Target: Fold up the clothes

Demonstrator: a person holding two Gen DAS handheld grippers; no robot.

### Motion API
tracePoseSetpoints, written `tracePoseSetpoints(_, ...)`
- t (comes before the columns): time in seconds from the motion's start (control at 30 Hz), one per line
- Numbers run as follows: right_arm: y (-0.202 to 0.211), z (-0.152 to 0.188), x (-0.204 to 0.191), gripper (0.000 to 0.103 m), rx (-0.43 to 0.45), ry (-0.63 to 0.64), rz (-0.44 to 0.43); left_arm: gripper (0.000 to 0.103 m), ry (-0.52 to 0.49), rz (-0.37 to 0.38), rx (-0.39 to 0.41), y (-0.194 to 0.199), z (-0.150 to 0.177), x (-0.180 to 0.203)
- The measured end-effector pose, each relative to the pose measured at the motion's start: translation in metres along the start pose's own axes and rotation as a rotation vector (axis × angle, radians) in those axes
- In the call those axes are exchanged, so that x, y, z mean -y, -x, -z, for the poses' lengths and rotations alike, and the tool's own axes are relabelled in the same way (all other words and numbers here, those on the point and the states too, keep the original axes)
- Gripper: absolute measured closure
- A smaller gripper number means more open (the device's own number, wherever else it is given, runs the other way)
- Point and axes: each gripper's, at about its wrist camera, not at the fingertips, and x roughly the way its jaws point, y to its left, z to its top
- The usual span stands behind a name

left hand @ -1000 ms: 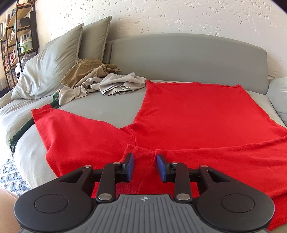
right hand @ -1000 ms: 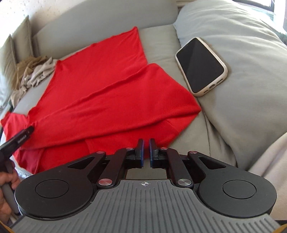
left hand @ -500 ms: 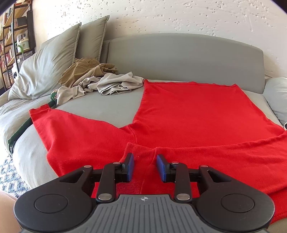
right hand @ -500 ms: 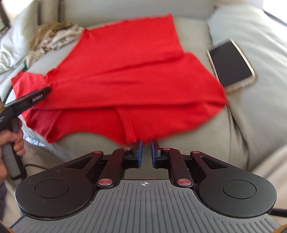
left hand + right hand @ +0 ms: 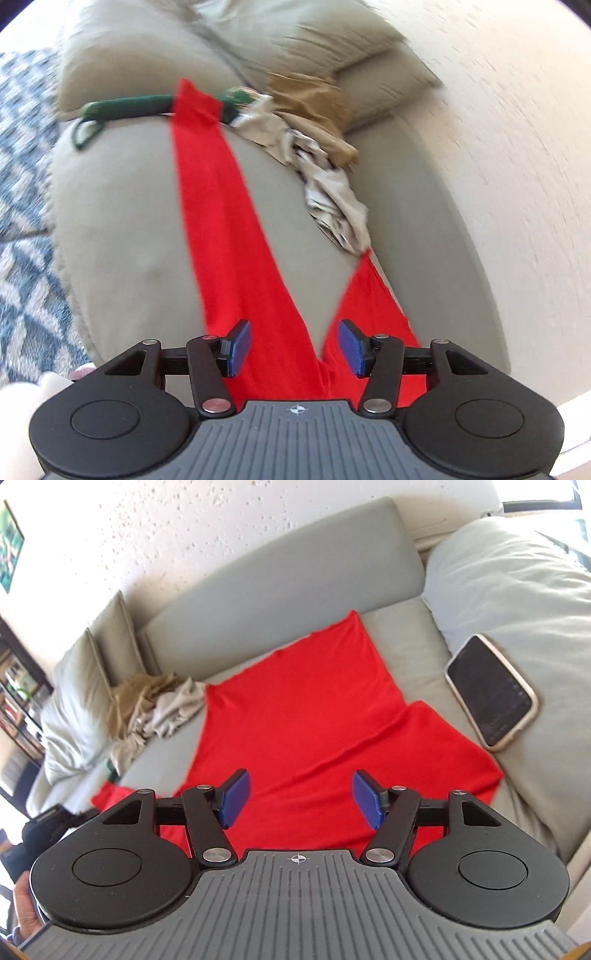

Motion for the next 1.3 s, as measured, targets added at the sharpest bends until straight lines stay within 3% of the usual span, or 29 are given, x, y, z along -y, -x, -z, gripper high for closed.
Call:
tracePoseSetpoints(0.1,-0.004,-0.003,-0.008,0.036,0.004,-0.013,-0.035,0.042,0.061,-0.012,0.072,-0.007,-0.048,-0.029)
tracePoseSetpoints(0.2,-0.007,-0.003,-0.015,0.036,0.008,-0.019,-0.063,0.043,0.134,-0.038,0.084,-0.029,-0.083,-0.057)
tracePoseSetpoints(0.33,-0.010,-0.003,-0.026,0.036,0.007,-0.015,-0.087,0.049,0.195,0.034,0.042,-0.059,-0.096,-0.084)
tracePoseSetpoints(0.47,-0.013,-0.004,-0.036,0.036,0.005,-0.014,-0.108,0.053,0.232,0.081,0.065,-0.083,-0.100,-0.096)
tracePoseSetpoints(0.57,-0.016,-0.007,-0.042,0.036,0.006,-0.012,-0.107,0.045,0.232,0.058,0.091,-0.093,-0.111,-0.091)
tracePoseSetpoints(0.83,-0.031,-0.011,-0.066,0.036,-0.014,0.041,-0.116,0.045,0.267,0.031,0.106,-0.128,-0.153,-0.094)
tracePoseSetpoints(1.03,-0.045,-0.008,-0.075,0.036,-0.054,0.065,-0.127,0.064,0.237,0.007,0.110,-0.150,-0.166,-0.100)
tracePoseSetpoints(1.17,-0.051,-0.004,-0.078,0.036,-0.085,0.087,-0.137,0.093,0.199,-0.064,0.081,-0.154,-0.170,-0.103)
tracePoseSetpoints(1.2,-0.051,-0.003,-0.078,0.036,-0.087,0.091,-0.140,0.095,0.196,-0.061,0.073,-0.152,-0.171,-0.103)
tracePoseSetpoints(1.3,-0.049,-0.001,-0.076,0.036,-0.086,0.090,-0.148,0.103,0.093,-0.073,0.092,-0.139,-0.172,-0.083)
